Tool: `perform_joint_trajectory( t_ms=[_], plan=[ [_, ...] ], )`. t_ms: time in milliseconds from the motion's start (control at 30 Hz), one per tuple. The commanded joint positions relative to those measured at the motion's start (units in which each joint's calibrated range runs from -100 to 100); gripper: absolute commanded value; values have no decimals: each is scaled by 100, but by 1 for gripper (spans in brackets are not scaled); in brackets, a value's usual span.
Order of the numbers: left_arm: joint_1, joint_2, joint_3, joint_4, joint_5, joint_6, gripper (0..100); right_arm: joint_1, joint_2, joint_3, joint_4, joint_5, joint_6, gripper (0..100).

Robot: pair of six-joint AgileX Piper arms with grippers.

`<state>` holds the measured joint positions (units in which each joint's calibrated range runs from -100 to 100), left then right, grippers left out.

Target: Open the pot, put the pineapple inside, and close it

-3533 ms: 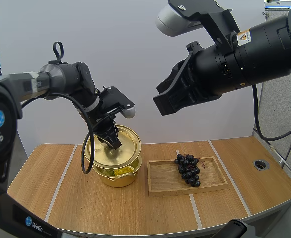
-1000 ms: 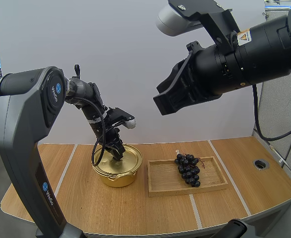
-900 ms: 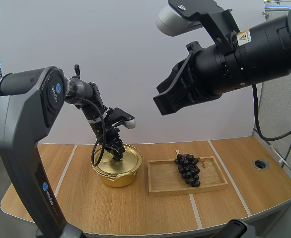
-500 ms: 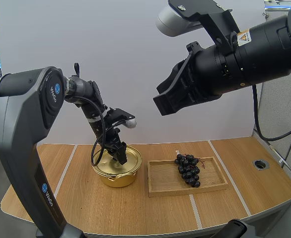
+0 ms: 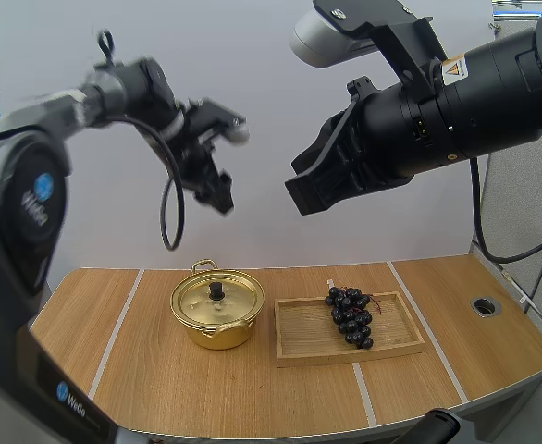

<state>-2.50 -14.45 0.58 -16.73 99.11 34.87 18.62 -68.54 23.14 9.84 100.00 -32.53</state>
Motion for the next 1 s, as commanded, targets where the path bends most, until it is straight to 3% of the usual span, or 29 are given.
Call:
perform_joint_trajectory(
  t_ms=[0, 400, 433, 500, 533, 600, 767, 967],
  plan=[
    [-19, -554, -180, 154, 89, -202, 100, -3, -60, 21, 18, 0, -1, 0],
    [-19, -2349, -266, 340, 89, -864, 100, -3, -60, 21, 99, 0, -1, 0],
    [-19, -2455, -266, 340, 89, -980, 95, -3, -60, 21, 99, 0, -1, 0],
    [-19, -2675, -266, 340, 89, -1166, 58, -3, -60, 21, 88, 0, -1, 0],
    [-19, -2822, -266, 340, 89, -1241, 32, -3, -60, 21, 100, 0, 10, 0],
    [-19, -3031, -266, 340, 89, -1282, 0, -3, -60, 21, 100, 0, 8, 0],
    [-19, -3540, -187, 329, 89, -1585, 0, -3, -60, 21, 39, 0, 425, 0],
    [-19, -4452, 888, 329, 54, -1900, 0, -3, -75, 21, -521, 0, 1162, 0]
  ],
)
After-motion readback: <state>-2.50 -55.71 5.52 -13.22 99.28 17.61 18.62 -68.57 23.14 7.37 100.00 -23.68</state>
